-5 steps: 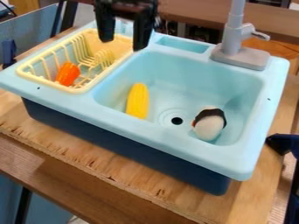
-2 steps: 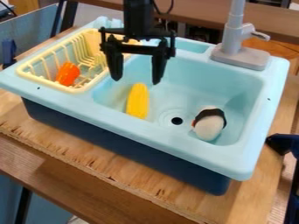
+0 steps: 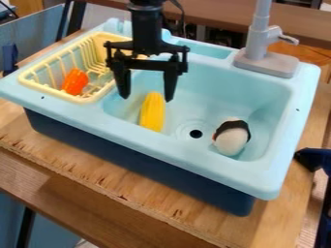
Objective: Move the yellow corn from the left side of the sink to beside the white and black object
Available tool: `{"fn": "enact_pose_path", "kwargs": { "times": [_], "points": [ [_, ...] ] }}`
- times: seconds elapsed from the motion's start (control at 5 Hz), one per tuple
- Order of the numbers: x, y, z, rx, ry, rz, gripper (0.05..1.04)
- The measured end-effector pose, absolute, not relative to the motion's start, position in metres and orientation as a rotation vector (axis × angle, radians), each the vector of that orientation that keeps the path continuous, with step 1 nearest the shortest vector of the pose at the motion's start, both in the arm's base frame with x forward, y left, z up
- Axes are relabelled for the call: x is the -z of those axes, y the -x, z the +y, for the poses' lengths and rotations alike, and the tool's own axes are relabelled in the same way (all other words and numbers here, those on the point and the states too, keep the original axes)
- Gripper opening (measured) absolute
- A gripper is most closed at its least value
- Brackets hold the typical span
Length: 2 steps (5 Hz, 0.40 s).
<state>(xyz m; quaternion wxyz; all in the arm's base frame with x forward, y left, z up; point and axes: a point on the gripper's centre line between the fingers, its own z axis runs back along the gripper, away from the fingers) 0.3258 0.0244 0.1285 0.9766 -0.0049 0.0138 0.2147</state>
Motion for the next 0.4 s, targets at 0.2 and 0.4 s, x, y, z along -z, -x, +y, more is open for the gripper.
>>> {"fn": "enact_pose_path", "kwargs": {
  "times": [0.2,0.4],
  "points": [
    [-0.115,-0.328,0.029,-0.459,-0.012,0.055,0.999],
    [-0.098,-0.331,0.027,-0.462,-0.043,0.085,0.999]
  ]
}}
